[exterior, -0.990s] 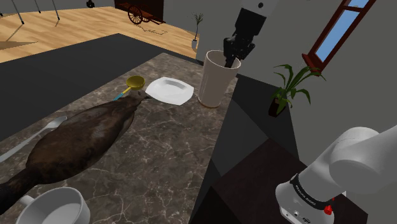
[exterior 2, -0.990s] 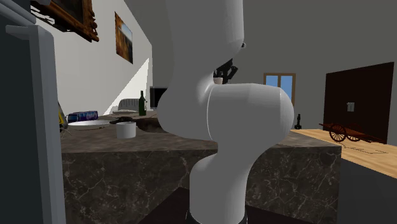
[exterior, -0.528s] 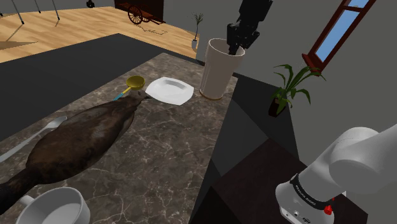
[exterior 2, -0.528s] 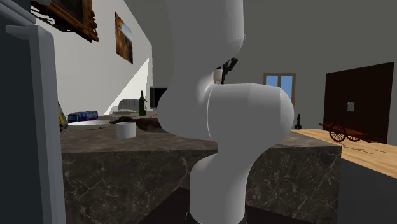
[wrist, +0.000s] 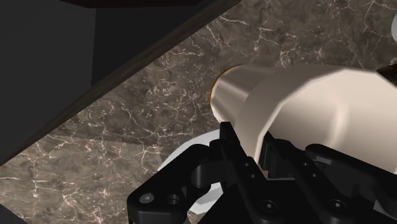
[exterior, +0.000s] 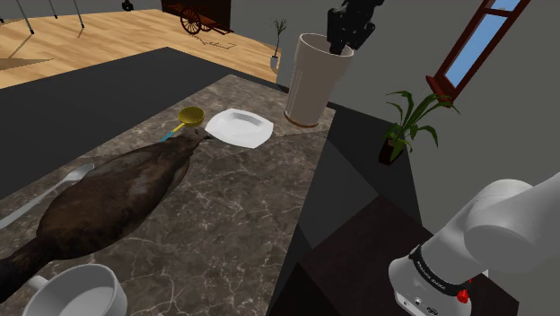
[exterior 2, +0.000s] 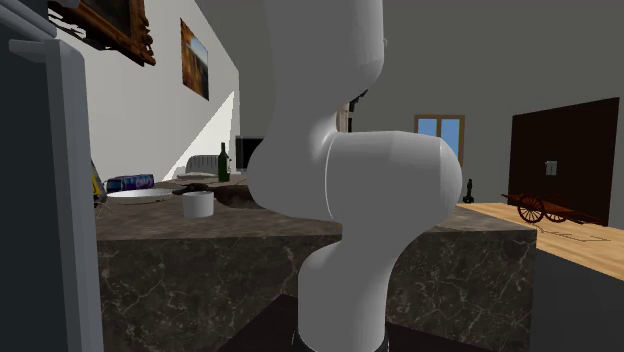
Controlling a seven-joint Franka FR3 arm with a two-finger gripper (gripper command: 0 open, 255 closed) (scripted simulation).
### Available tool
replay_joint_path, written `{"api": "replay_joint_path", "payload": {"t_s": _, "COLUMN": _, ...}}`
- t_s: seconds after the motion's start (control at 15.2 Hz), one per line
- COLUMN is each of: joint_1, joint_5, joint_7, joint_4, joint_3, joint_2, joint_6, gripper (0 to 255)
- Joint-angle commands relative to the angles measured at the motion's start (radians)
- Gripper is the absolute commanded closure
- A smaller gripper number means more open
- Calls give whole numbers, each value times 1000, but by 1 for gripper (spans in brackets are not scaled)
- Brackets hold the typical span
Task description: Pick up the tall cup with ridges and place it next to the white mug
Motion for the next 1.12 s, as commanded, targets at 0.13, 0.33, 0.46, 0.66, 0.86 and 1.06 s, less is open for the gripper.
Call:
{"api": "replay_joint_path", "payload": {"t_s": 0.13, "joint_1": -1, "joint_5": -3, "joint_7": 9, "joint_4": 77, "joint_3": 0, "joint_2": 21, "joint_6": -56, "gripper": 255}}
{"api": "replay_joint_path", "payload": {"t_s": 0.33, "joint_1": 15, "joint_5": 5, "joint_7": 59, "joint_4": 84, "joint_3": 34, "joint_2": 23, "joint_6": -53, "gripper": 255}}
{"api": "replay_joint_path", "payload": {"t_s": 0.46, "joint_1": 31, "joint_5": 12, "joint_7": 110, "joint_4": 92, "joint_3": 69, "joint_2": 29, "joint_6": -48, "gripper": 255}}
{"api": "replay_joint_path", "payload": {"t_s": 0.66, "joint_1": 55, "joint_5": 19, "joint_7": 187, "joint_4": 112, "joint_3": 124, "joint_2": 46, "joint_6": -39, "gripper": 255}}
{"api": "replay_joint_path", "payload": {"t_s": 0.86, "joint_1": 78, "joint_5": 21, "joint_7": 266, "joint_4": 143, "joint_3": 180, "joint_2": 74, "joint_6": -31, "gripper": 255}}
{"api": "replay_joint_path", "payload": {"t_s": 1.06, "joint_1": 101, "joint_5": 14, "joint_7": 348, "joint_4": 185, "joint_3": 238, "joint_2": 114, "joint_6": -23, "gripper": 255}}
